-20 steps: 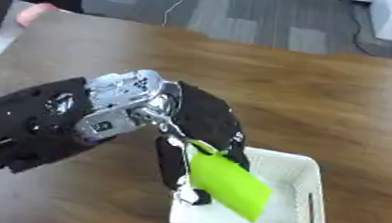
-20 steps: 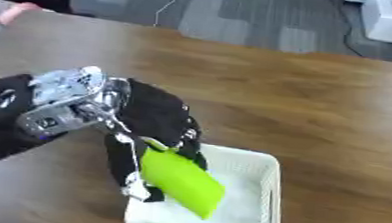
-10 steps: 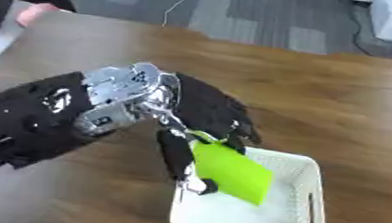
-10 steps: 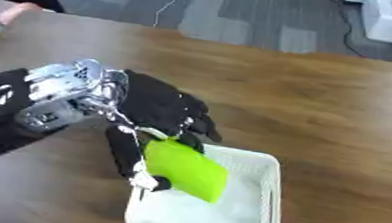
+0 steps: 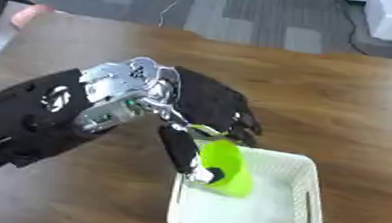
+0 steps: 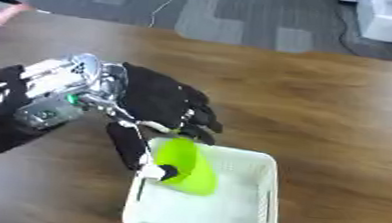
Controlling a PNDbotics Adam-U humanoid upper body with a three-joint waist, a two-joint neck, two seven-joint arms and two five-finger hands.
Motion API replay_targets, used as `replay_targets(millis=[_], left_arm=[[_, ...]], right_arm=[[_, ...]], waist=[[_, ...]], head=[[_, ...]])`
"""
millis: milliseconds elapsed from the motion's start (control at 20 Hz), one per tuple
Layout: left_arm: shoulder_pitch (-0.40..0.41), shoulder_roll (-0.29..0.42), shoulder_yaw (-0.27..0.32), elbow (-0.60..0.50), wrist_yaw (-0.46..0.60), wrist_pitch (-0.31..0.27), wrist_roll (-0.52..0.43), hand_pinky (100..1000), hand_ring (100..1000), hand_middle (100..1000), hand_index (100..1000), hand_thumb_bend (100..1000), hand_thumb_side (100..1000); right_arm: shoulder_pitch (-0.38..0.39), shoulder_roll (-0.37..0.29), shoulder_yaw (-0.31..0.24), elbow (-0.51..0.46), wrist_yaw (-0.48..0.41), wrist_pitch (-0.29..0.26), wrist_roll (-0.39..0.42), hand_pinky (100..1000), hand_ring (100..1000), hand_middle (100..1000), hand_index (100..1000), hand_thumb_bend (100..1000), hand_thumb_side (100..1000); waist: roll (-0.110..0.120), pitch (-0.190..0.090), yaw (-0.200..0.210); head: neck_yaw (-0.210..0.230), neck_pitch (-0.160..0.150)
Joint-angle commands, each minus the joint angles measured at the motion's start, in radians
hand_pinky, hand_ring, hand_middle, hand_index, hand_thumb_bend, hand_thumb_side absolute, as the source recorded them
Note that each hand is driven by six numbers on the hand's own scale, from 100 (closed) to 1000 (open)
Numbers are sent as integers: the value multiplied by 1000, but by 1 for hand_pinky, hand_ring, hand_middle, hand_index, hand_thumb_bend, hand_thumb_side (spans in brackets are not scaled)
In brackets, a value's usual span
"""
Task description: Pick up objects on the table and place them in the box.
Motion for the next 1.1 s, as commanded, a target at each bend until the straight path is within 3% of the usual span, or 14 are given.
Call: replay_targets(millis=[50,150,200,250,300,400,500,650,800,900,1000,1100], left_arm=[[3,12,29,-14,67,-98,-51,1000,1000,1000,1000,158,1000],[29,18,50,-14,105,-93,21,1000,1000,1000,1000,235,1000],[47,23,72,-14,122,-90,72,1000,1000,1000,993,362,1000],[71,29,101,-14,133,-92,133,1000,1000,985,974,411,1000],[101,37,137,-14,134,-97,199,952,939,935,922,524,1000],[185,48,218,-14,112,-105,360,795,809,862,849,529,1000],[278,30,306,-14,83,-77,539,673,728,814,802,527,1000],[390,-74,467,-14,71,28,859,481,574,732,724,539,1000],[412,-159,554,-14,113,86,1163,420,508,663,681,585,1000],[377,-195,588,-14,149,84,1345,416,502,644,665,609,1000],[341,-218,586,-14,174,53,1455,414,498,635,661,623,1000],[314,-238,570,-14,192,36,1481,411,494,636,658,614,1000]], right_arm=[[-17,-21,-2,-13,-3,-2,2,254,440,560,565,100,1000],[-19,-21,-3,-13,-4,-2,2,254,440,559,565,100,1000],[-19,-21,-4,-13,-4,-2,0,255,440,559,564,100,1000],[-19,-22,-6,-13,-3,-2,-1,255,440,559,564,100,1000],[-17,-23,-8,-13,-2,-2,-4,254,440,559,564,100,1000],[-13,-25,-10,-13,1,-2,-9,255,441,559,564,100,1000],[-5,-28,-11,-13,5,-6,-15,256,441,560,565,100,1000],[32,-37,-3,-13,13,-30,-18,250,442,561,567,100,1000],[78,-45,15,-13,26,-77,-16,249,439,559,566,100,1000],[119,-52,30,-13,41,-133,-21,250,437,558,564,100,1000],[161,-55,42,-13,55,-179,-31,245,430,553,558,100,1000],[203,-56,51,-13,69,-204,-42,237,425,551,556,100,1000]], waist=[[1,-14,-3],[1,-12,-2],[1,-12,0],[1,-11,3],[0,-10,8],[-2,-8,18],[-7,-7,34],[-24,-10,80],[-40,-19,116],[-55,-27,144],[-71,-31,169],[-87,-36,193]], head=[[-31,-22],[-49,-34],[-62,-41],[-76,-49],[-92,-57],[-118,-74],[-131,-96],[-153,-129],[-177,-157],[-214,-192],[-259,-226],[-300,-260]])
